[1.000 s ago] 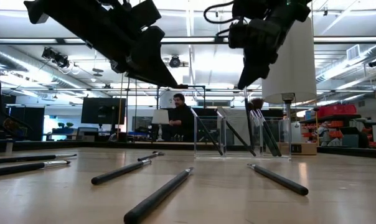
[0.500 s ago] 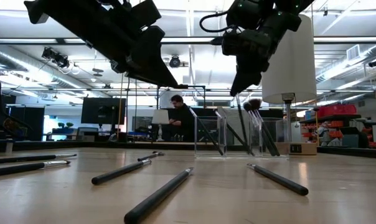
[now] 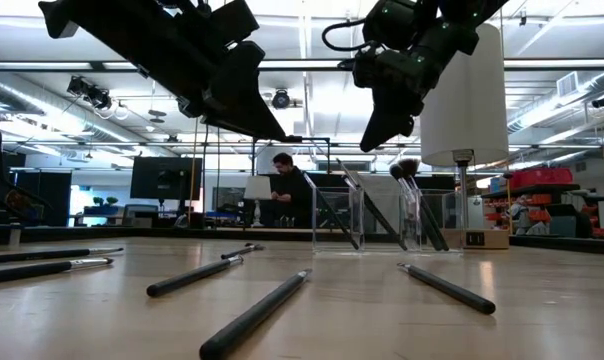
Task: Pick & Place Makeup Supplies
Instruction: Put the black makeup brush into the transparent organizer
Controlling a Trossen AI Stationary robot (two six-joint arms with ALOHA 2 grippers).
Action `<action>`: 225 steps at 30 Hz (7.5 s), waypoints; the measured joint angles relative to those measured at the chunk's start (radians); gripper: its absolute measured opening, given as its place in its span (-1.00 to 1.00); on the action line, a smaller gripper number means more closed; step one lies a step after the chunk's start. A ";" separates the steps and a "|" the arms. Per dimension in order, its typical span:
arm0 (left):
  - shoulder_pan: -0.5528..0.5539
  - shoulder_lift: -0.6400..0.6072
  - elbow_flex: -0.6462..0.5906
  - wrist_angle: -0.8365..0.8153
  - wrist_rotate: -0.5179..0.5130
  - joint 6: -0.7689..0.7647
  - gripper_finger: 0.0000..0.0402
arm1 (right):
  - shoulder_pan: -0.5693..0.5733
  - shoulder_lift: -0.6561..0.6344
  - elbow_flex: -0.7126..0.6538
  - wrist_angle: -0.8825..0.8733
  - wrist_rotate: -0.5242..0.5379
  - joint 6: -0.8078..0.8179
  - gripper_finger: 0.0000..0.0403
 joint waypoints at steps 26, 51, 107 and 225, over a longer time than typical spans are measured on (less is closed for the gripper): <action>-0.032 -0.001 0.000 -0.007 -0.022 -0.077 -0.10 | 0.432 -0.275 -0.225 0.219 0.341 0.050 -0.79; -0.225 -0.107 0.002 -0.364 0.365 -0.594 -0.10 | 0.853 -0.179 -0.856 1.239 0.754 0.392 -0.79; -0.536 0.212 -0.258 -0.546 -0.021 -1.464 -0.17 | 0.771 -0.179 -0.856 1.258 0.751 0.352 -0.79; -0.365 0.106 -0.148 -0.267 -0.030 -1.017 -0.60 | 0.747 -0.179 -0.856 1.247 0.752 0.350 -0.79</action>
